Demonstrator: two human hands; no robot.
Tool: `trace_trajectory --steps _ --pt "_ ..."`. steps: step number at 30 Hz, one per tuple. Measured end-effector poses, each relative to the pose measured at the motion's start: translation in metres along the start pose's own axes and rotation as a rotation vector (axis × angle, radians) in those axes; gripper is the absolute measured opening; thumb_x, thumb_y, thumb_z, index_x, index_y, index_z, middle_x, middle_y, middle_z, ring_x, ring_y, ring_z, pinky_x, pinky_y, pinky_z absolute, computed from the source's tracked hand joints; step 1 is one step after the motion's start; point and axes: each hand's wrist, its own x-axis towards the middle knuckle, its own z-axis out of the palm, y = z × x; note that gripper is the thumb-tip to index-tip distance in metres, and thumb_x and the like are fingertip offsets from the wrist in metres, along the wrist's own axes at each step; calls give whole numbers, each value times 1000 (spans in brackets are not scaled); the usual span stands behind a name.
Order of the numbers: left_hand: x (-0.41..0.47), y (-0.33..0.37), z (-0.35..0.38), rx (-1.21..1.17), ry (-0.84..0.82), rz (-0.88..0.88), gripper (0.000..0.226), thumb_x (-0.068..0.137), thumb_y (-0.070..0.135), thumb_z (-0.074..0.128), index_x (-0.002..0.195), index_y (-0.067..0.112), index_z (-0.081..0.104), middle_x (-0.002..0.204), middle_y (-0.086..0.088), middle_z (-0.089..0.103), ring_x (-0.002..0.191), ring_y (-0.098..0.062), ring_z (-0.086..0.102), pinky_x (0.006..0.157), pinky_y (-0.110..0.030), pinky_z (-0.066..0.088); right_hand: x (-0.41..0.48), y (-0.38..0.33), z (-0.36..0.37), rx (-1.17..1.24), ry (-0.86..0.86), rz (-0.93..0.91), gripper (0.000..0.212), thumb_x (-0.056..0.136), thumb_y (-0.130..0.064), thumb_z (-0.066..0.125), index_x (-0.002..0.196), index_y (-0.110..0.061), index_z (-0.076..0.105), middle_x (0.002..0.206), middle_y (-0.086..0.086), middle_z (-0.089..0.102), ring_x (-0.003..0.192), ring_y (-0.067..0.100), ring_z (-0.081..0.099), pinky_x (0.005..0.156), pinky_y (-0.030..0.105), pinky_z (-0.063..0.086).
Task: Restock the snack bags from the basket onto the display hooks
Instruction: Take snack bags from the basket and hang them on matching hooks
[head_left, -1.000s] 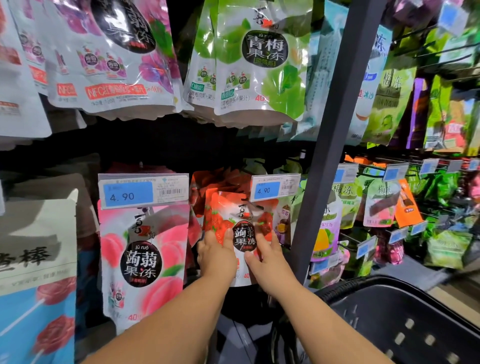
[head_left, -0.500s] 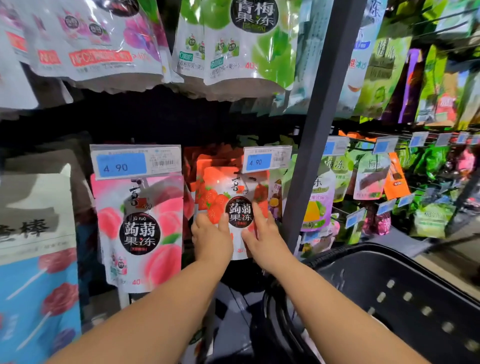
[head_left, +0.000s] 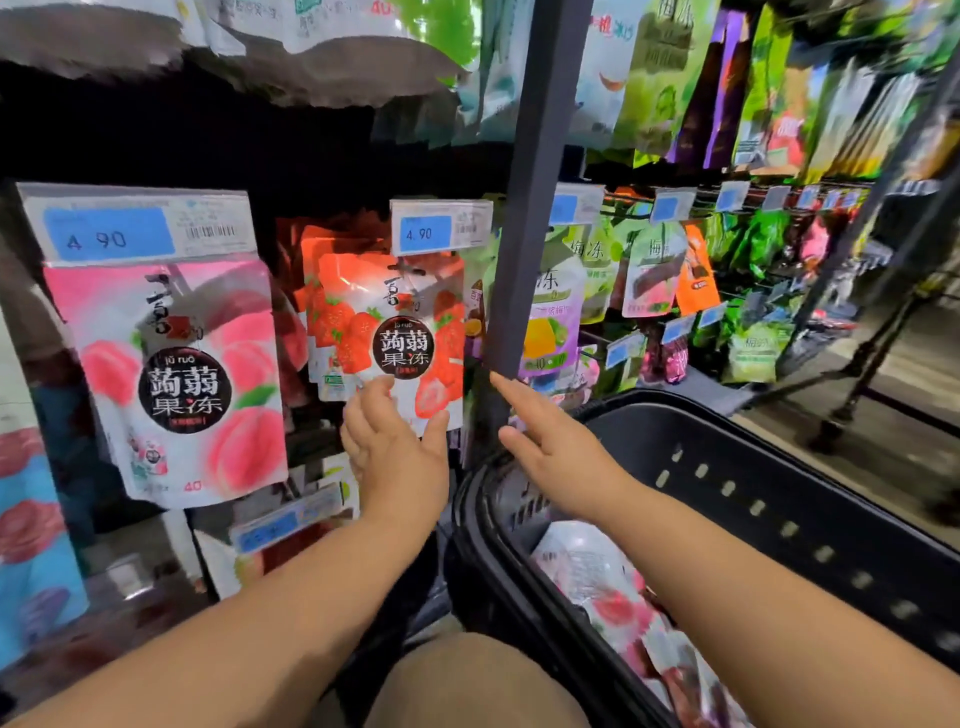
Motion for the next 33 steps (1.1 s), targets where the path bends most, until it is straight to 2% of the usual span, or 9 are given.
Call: trace_trajectory --steps 6,9,12,17,21,23,27,30,33 --pt "-37 15 24 17 -515 237 44 94 27 63 130 11 45 109 2 44 114 -26 46 97 -34 35 -59 54 -33 -143 -68 160 54 105 -27 44 154 -37 23 163 -3 21 152 11 12 121 31 19" --pt "-53 11 33 200 -688 422 46 94 46 51 128 16 48 113 0 55 112 -27 52 94 -39 39 -95 100 -54 -251 -177 333 53 104 -34 47 154 -34 29 158 1 33 148 16 26 116 30 26" --pt "-58 10 32 362 -706 555 57 86 61 31 121 21 51 106 7 61 103 -26 58 86 -38 40 -136 134 -73 -340 -328 525 53 101 -44 49 151 -36 34 155 -4 37 143 19 36 115 31 29" --pt "-62 14 33 351 -669 582 37 99 46 43 121 18 53 100 10 63 101 -26 60 85 -38 38 -179 158 -66 -343 -440 796 55 96 -52 55 146 -33 43 148 0 46 129 23 49 106 33 41" --pt "-64 14 34 388 -686 593 34 98 42 46 120 18 53 94 10 59 101 -28 60 85 -38 39 -183 163 -58 -357 -527 786 61 88 -60 63 136 -25 53 109 -6 64 101 17 61 92 30 47" --pt "-65 14 35 391 -693 603 33 98 43 45 118 18 53 91 10 55 100 -29 60 86 -39 40 -181 162 -56 -332 -504 787 53 86 -56 68 125 -22 57 90 -8 60 82 14 59 79 29 47" --pt "-67 14 35 398 -699 621 32 98 45 43 114 19 53 87 9 53 96 -28 60 84 -39 40 -183 172 -55 -218 -463 812 29 86 -43 74 92 -21 56 74 -2 57 61 16 53 61 27 45" --pt "-66 13 36 406 -696 635 31 97 47 41 109 21 52 85 9 54 93 -27 60 81 -38 40 -179 176 -54 -200 -355 810 29 87 -39 74 81 -20 53 74 0 56 64 16 52 61 28 43" --pt "-65 11 36 410 -697 650 29 97 47 40 106 23 51 84 9 55 90 -26 60 79 -38 40 -174 184 -53 -277 -117 831 32 88 -42 71 78 -19 52 77 -2 55 68 14 50 61 29 40"
